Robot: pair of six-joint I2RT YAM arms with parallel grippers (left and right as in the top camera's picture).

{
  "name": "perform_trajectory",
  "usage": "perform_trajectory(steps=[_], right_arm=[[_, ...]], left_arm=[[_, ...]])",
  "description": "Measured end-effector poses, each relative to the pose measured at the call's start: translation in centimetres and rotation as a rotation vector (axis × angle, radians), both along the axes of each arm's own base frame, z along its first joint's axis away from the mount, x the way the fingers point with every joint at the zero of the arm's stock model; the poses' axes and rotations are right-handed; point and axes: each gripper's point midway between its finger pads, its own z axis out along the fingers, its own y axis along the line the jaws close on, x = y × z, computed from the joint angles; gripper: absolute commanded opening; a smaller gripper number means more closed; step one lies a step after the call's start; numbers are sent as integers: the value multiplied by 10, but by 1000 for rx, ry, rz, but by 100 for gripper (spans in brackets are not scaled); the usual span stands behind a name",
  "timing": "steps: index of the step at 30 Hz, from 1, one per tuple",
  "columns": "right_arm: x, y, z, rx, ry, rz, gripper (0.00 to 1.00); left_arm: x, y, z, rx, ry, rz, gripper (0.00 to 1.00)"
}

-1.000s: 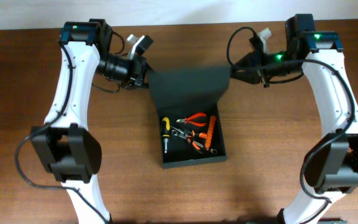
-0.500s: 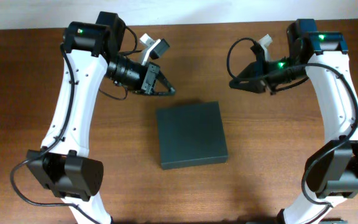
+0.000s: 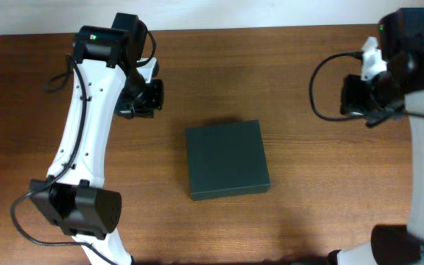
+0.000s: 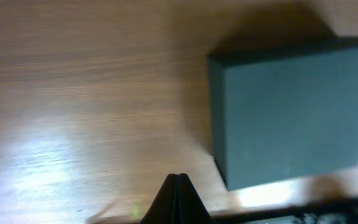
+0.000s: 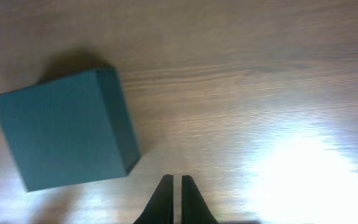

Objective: Pack container

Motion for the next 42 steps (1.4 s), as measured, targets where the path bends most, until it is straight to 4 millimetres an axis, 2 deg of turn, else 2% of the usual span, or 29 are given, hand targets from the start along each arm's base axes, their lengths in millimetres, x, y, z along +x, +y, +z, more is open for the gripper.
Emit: perform_trajectory(steps=[1,5,8,9,12,15,18,21,24,27,28,30,31,33,34,36,38,39,41,42], right_arm=[[-3,-2,4,-11,-15,-4,16],[-24,-6,33,-37,-116,-18,18],[-49,-7,52,-48,-197,-19,18],[-64,-7,61,-50,-236,-20,18],[-96,-7,64,-53,-278,-22,20],[-126,-7,54,-54,-288,-25,23],[-148,-8,34,-59,-260,-32,24],[-159,-9,21,-65,-236,-36,25],[-160,-10,17,-70,-227,-39,33],[-151,-12,18,-81,-254,-49,37],[-148,-14,19,-87,-265,-55,41],[-142,-15,21,-93,-287,-64,55],[-139,-16,23,-95,-305,-72,60],[-133,-17,27,-101,-331,-75,70],[-131,-18,28,-102,-340,-78,75],[-129,-18,30,-107,-350,-78,100],[-128,-19,29,-114,-345,-75,99],[-127,-19,28,-113,-338,-77,99],[-125,-20,23,-118,-317,-80,99],[-124,-21,19,-120,-302,-80,99]], left_arm=[[-1,5,4,25,-17,12,2],[-11,27,39,118,-138,49,2],[-25,41,73,155,-249,78,2],[-30,44,81,163,-278,85,2],[-44,53,104,179,-356,104,2],[-56,59,109,191,-374,128,2],[-68,64,92,212,-346,152,2],[-71,65,63,210,-334,176,2],[-74,62,31,183,-357,189,2],[-88,62,3,154,-382,210,2],[-95,63,-7,146,-389,222,2],[-111,65,-28,134,-388,250,2],[-117,66,-39,129,-391,262,5],[-123,67,-56,120,-399,276,26],[-124,66,-63,113,-403,285,31],[-122,66,-71,104,-411,300,34],[-120,66,-73,102,-419,305,46],[-119,66,-74,102,-422,307,58],[-116,66,-73,105,-431,313,99],[-114,67,-74,107,-432,318,99]])
